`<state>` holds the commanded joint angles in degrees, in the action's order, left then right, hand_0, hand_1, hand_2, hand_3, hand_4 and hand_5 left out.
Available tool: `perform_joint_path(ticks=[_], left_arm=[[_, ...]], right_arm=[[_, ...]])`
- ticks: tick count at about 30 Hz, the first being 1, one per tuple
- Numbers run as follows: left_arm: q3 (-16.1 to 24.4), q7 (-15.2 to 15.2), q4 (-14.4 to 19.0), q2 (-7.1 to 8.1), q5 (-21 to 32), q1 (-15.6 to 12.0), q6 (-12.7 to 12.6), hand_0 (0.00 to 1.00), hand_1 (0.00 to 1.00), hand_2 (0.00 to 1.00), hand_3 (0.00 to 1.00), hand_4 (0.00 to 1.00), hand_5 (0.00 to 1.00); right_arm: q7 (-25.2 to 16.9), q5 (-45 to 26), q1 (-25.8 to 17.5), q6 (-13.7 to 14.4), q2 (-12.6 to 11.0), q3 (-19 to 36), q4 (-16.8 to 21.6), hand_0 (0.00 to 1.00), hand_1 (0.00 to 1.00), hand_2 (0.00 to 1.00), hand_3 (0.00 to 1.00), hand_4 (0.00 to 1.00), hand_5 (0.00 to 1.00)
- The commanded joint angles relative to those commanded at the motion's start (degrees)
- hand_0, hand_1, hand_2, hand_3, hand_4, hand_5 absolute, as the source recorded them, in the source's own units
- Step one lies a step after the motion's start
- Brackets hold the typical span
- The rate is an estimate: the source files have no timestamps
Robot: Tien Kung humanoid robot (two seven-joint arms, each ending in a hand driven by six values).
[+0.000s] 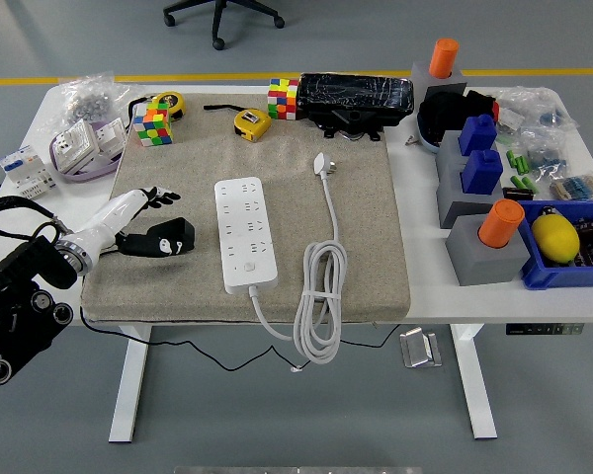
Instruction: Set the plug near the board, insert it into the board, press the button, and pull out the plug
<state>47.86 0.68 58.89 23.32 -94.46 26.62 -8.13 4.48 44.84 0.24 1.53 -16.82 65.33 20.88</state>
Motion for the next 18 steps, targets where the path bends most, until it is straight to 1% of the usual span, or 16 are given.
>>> perform_joint_path(ticks=[5, 6, 8, 11, 12, 17, 18], left_arm=[[-0.4, -0.8, -0.9, -0.27, -0.9, 0.4, -0.7, 0.814, 0.82, 0.831, 0.806, 0.998, 0.388], [-0.6, -1.1, -1.1, -0.3, -0.9, 0.5, -1.0, 0.788, 0.768, 0.77, 0.762, 0.998, 0.189], [-1.2, -2.5, -1.6, -0.33, -1.4, 1.0, -1.0, 0.788, 0.768, 0.77, 0.762, 0.998, 0.189], [-1.9, -3.4, -2.2, -0.34, -1.4, 1.5, -1.0, 0.788, 0.768, 0.77, 0.762, 0.998, 0.189], [-2.1, -3.7, -2.4, -0.36, -1.6, 1.6, -1.0, 0.73, 0.685, 0.65, 0.618, 0.964, 0.13], [-2.6, -4.6, -2.9, -0.58, -1.2, 2.1, -0.6, 0.73, 0.685, 0.65, 0.618, 0.964, 0.13], [-2.7, -4.6, -2.9, -0.59, -1.1, 2.1, -0.6, 0.681, 0.578, 0.583, 0.573, 0.898, 0.09]], right_arm=[[0.1, 0.0, -0.1, 0.0, 0.0, -0.1, -0.1, 0.622, 0.685, 0.672, 0.568, 0.979, 0.593], [0.1, 0.0, -0.1, 0.0, 0.0, -0.1, -0.1, 0.622, 0.685, 0.672, 0.568, 0.979, 0.592], [0.1, 0.0, -0.1, 0.0, 0.0, 0.0, -0.1, 0.622, 0.685, 0.672, 0.568, 0.979, 0.592], [0.0, 0.0, 0.0, 0.1, 0.0, 0.1, 0.0, 0.622, 0.685, 0.672, 0.568, 0.979, 0.592], [0.0, 0.1, 0.1, 0.1, -0.1, 0.1, 0.1, 0.622, 0.685, 0.672, 0.569, 0.979, 0.591], [0.0, 0.2, 0.1, 0.1, -0.1, 0.2, 0.3, 0.622, 0.685, 0.672, 0.569, 0.979, 0.591], [0.0, 0.2, 0.1, 0.1, -0.1, 0.2, 0.3, 0.623, 0.685, 0.672, 0.567, 0.979, 0.592]])
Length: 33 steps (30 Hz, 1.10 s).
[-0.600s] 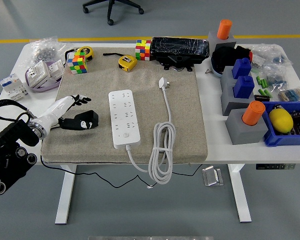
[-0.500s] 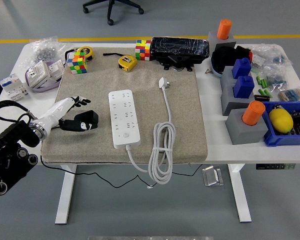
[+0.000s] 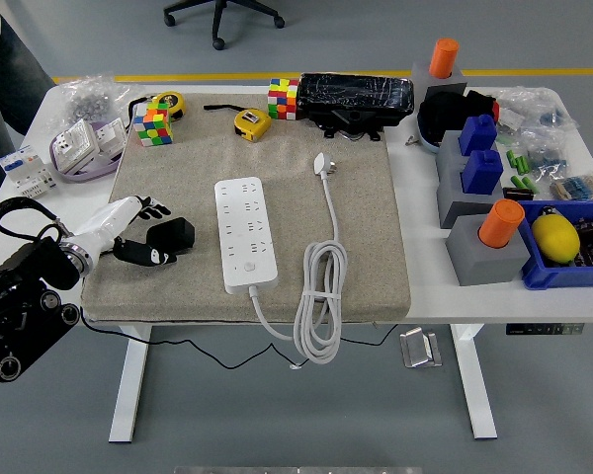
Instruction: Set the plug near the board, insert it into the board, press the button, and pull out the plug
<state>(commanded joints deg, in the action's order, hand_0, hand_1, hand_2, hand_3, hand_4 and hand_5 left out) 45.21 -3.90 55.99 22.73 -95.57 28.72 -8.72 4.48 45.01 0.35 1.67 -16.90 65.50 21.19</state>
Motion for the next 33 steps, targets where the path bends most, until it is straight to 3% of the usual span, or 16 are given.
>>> perform_joint_path(ticks=[5, 6, 17, 18, 26, 33], left_arm=[[-0.6, 0.9, -0.4, -0.2, 1.1, 0.4, -0.9, 0.681, 0.578, 0.583, 0.573, 0.898, 0.09], [-0.6, 1.1, -0.4, -0.23, 1.3, 0.5, -1.1, 0.57, 0.486, 0.556, 0.556, 0.81, 0.061], [-2.7, 2.5, -1.4, -0.72, 3.4, 1.9, -2.9, 0.51, 0.457, 0.546, 0.549, 0.811, 0.065], [-2.9, 2.6, -1.4, -0.73, 3.4, 1.9, -2.9, 0.421, 0.4, 0.494, 0.546, 0.785, 0.002], [-2.5, 6.1, 0.8, -0.45, 6.1, 1.9, -3.9, 0.404, 0.376, 0.457, 0.545, 0.774, 0.002], [-4.3, 8.7, 1.7, -0.96, 7.4, 3.9, -5.0, 0.407, 0.373, 0.453, 0.543, 0.777, 0.002]], right_arm=[[0.0, 0.0, -0.1, 0.0, 0.0, -0.2, 0.0, 0.623, 0.685, 0.672, 0.567, 0.979, 0.592], [0.0, 0.0, 0.0, 0.0, 0.0, -0.2, 0.0, 0.621, 0.685, 0.672, 0.568, 0.979, 0.591], [0.0, 0.0, 0.0, 0.0, -0.1, -0.1, 0.0, 0.623, 0.685, 0.672, 0.568, 0.979, 0.591], [0.0, 0.0, 0.0, 0.0, -0.1, -0.1, 0.0, 0.623, 0.685, 0.673, 0.567, 0.978, 0.593], [0.0, 0.0, -0.1, 0.0, -0.1, -0.2, 0.0, 0.622, 0.685, 0.673, 0.568, 0.978, 0.592], [0.0, -0.1, 0.0, 0.0, 0.0, -0.4, 0.0, 0.622, 0.685, 0.672, 0.567, 0.979, 0.593]])
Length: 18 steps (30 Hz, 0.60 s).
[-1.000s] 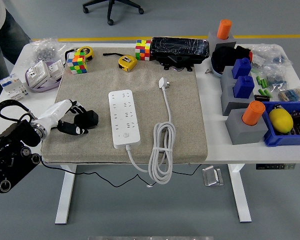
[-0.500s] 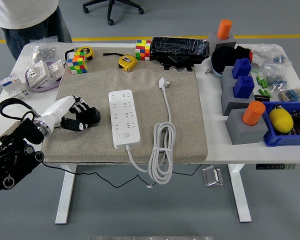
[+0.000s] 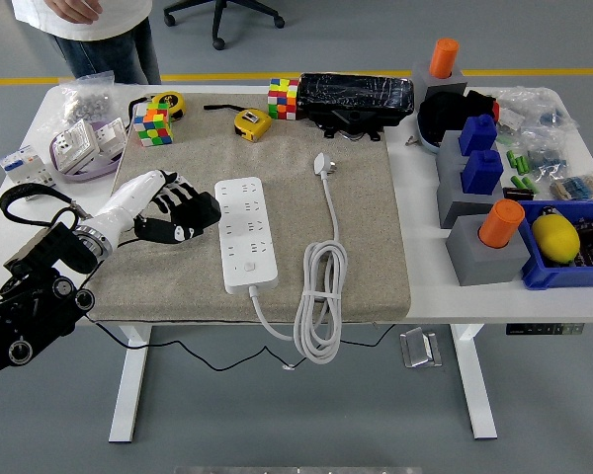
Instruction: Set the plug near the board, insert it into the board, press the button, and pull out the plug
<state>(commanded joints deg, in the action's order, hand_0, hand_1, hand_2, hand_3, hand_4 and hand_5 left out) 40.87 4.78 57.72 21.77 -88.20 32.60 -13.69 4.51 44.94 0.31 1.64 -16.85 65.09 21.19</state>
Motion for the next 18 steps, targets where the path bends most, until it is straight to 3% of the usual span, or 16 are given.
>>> perform_joint_path(ticks=[9, 18], left_arm=[[-4.2, 0.4, -2.6, -1.55, -0.1, 2.7, -0.9, 0.42, 0.381, 0.461, 0.545, 0.764, 0.002], [-5.1, 0.0, -3.8, -1.21, -0.4, 3.1, -0.9, 0.423, 0.385, 0.464, 0.547, 0.757, 0.002]], right_arm=[[0.0, 0.0, 0.1, 0.0, -0.2, -0.1, 0.0, 0.622, 0.685, 0.672, 0.568, 0.978, 0.593], [-0.1, 0.1, 0.0, 0.1, -0.2, 0.0, 0.0, 0.623, 0.685, 0.672, 0.568, 0.978, 0.593]])
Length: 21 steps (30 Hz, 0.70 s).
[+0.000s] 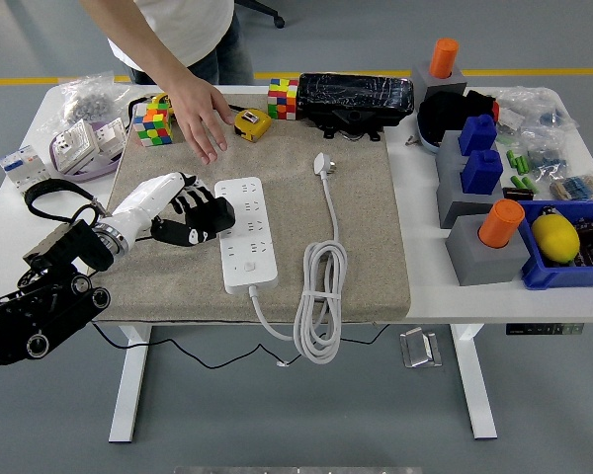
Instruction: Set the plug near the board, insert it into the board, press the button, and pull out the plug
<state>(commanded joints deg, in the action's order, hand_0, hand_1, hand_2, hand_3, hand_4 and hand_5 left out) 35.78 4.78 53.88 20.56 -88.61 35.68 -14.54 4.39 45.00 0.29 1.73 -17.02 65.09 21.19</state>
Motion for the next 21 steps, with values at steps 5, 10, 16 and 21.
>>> perform_joint_path(ticks=[5, 10, 16, 21], left_arm=[[-0.6, 0.1, -0.4, -0.11, 0.5, -0.1, -0.1, 0.426, 0.386, 0.465, 0.548, 0.755, 0.002], [-0.8, 0.2, -0.3, -0.36, 0.5, -0.1, -0.4, 0.427, 0.387, 0.467, 0.548, 0.755, 0.002], [-1.1, 0.0, -0.7, -0.4, 0.3, 0.0, -0.5, 0.427, 0.39, 0.468, 0.548, 0.755, 0.002], [-1.5, -0.1, -1.2, -0.5, 0.0, 0.1, -1.3, 0.427, 0.388, 0.469, 0.549, 0.755, 0.002]], right_arm=[[-0.1, 0.0, 0.1, 0.0, -0.1, 0.1, 0.1, 0.622, 0.684, 0.672, 0.567, 0.978, 0.594], [-0.1, 0.0, 0.1, 0.0, -0.1, 0.1, 0.2, 0.621, 0.685, 0.672, 0.568, 0.979, 0.592], [-0.1, 0.0, 0.1, 0.0, -0.1, 0.0, 0.2, 0.622, 0.685, 0.672, 0.567, 0.979, 0.594], [-0.1, 0.0, 0.1, 0.0, -0.1, 0.0, 0.2, 0.621, 0.684, 0.672, 0.566, 0.978, 0.593]])
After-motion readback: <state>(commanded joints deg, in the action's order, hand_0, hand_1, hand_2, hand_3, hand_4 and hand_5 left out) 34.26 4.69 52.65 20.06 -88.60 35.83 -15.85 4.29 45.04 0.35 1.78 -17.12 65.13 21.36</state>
